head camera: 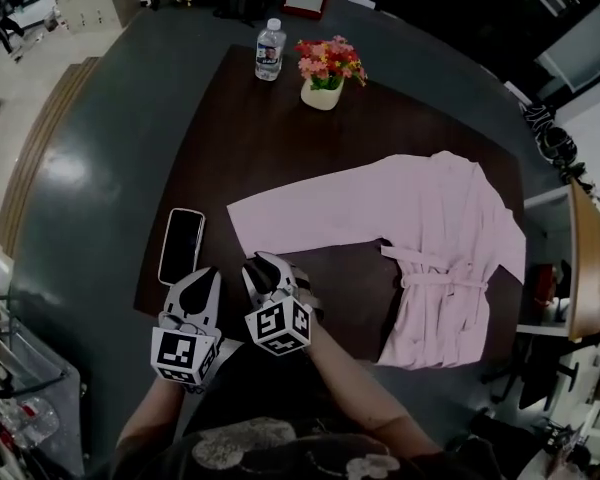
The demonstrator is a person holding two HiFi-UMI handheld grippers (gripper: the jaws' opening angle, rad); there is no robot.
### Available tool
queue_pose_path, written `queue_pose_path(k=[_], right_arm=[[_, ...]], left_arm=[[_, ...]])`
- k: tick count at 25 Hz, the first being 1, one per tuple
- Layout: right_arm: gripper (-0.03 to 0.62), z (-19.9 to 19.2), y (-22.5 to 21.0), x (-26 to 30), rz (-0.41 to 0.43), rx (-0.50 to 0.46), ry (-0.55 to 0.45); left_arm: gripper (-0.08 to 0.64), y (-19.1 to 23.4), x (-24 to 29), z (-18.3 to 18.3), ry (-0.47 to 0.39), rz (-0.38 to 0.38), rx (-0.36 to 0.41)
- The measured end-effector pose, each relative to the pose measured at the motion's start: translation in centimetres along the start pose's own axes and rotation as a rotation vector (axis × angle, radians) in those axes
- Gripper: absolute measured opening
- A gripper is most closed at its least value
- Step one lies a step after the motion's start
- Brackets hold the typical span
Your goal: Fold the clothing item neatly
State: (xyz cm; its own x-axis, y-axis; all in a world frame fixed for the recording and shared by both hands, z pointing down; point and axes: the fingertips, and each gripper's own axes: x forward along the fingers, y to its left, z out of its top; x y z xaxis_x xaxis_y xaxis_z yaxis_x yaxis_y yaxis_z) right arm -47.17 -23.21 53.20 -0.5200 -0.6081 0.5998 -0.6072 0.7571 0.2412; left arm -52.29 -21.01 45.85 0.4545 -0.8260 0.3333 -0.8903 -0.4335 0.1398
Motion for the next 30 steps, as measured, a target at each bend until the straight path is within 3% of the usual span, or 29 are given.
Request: queue_pose_path(k=[8, 12, 14, 22, 30], right_arm=[[0.100, -1.8, 0.5, 3.1, 0.024, -0.110, 0.113], [0.098, -2.6, 0.4, 3.7, 0.035, -0.103, 0.161], [0.047, -2.6, 0.2, 3.8, 0.045, -0.080, 0.164], [0.018, 0.4, -2.7, 1.6, 0.003, 0.010, 0.051], [0.018, 1.0, -11.4, -5.1, -0.177, 0.092, -0.057]], left_arm=[[0.009, 1.1, 1.4, 0.1, 0.002, -0.010, -0.003], [0.009, 1.3, 1.4, 0.1, 0.006, -0.001, -0.008], [0.009, 1.4, 1.5, 0.1, 0.008, 0.004, -0.005], [0.009, 0.8, 2.0, 1.2, -0.006, 0.013, 0.005], [0.009, -3.5, 4.0, 3.1, -0.036, -0.032, 0.041]])
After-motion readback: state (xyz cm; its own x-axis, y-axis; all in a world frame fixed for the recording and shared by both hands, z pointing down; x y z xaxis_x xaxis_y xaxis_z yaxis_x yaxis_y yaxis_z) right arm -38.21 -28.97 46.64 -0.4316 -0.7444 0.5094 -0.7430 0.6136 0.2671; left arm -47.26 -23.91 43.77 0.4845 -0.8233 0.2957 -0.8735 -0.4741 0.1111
